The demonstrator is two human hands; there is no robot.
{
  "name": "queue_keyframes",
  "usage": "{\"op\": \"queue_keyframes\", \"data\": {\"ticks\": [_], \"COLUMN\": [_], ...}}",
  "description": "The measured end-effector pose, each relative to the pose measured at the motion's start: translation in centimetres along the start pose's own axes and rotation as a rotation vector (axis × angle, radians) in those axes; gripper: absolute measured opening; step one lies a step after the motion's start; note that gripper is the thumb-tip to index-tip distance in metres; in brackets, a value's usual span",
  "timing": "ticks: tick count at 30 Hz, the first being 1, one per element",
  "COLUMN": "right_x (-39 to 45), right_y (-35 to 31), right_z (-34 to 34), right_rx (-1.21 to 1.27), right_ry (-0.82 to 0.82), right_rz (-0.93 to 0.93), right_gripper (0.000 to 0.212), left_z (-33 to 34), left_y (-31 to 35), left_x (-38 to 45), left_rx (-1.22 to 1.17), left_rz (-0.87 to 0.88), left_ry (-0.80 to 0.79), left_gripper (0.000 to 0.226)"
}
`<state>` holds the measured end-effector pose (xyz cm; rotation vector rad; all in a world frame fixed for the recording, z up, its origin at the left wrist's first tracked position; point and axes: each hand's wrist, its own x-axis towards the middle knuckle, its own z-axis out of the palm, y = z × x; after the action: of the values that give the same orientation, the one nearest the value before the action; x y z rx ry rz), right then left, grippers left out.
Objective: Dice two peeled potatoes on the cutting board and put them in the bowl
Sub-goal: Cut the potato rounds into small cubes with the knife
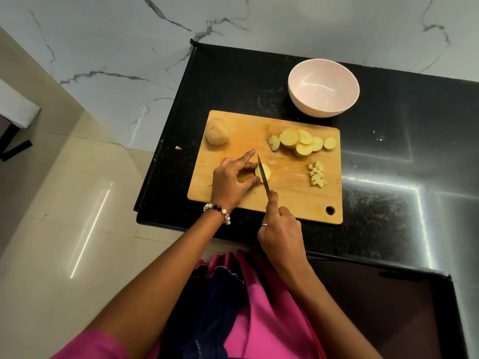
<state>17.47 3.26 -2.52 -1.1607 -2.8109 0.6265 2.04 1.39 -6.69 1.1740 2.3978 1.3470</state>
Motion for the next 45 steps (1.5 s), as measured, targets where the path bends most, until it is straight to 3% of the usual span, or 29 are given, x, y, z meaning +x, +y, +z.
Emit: {"op": "queue_keyframes", "data": {"ticks": [4,15,19,24,27,31,34,36,40,45], "right_x": [0.5,-1.9,-2.7,-1.5,-0.3,0.4,0.4,0.3,0.0,0.0], "right_y": [-0.7,0.0,0.7,1.4,2.0,2.3,2.5,2.6,3.1,3.2], "right_z": [0.1,0.8,-0.5,-1.5,-1.7,-2.0,-2.2,-2.3,-2.3,-2.3], "right_rx": [-0.137,-0.152,-0.002,0.17,0.222,0.28,0.283,0.294,0.293,0.293], "right_ry": [0.028,0.023,-0.02,0.162,0.179,0.211,0.213,0.204,0.195,0.185], "right_rz": [-0.018,-0.048,0.012,-0.025,0.018,0.064,0.099,0.128,0.152,0.144], "right_gripper": [0.064,0.07,0.058,0.051,0.051,0.045,0.044,0.044,0.044,0.043], "left_z": [0.1,0.3,0.2,-0.2,-0.8,-1.5,-1.7,-2.1,-2.3,-2.0], "left_y": [0.1,0.3,0.3,0.5,0.6,0.5,0.6,1.5,2.6,2.7], "left_x": [0.0,-0.1,-0.1,0.2,0.6,1.6,3.2,4.4,5.8,4.7], "left_rx": [-0.001,0.003,0.023,0.016,0.054,0.219,0.412,0.531,0.612,0.388], "left_rz": [-0.004,-0.025,-0.009,-0.033,-0.025,0.268,0.508,0.559,0.464,0.17], "left_ry": [0.007,0.031,0.013,-0.043,-0.142,-0.276,-0.483,-0.641,-0.776,-0.628], "left_gripper": [0.066,0.066,0.062,0.06,0.056,0.053,0.056,0.052,0.045,0.051]}}
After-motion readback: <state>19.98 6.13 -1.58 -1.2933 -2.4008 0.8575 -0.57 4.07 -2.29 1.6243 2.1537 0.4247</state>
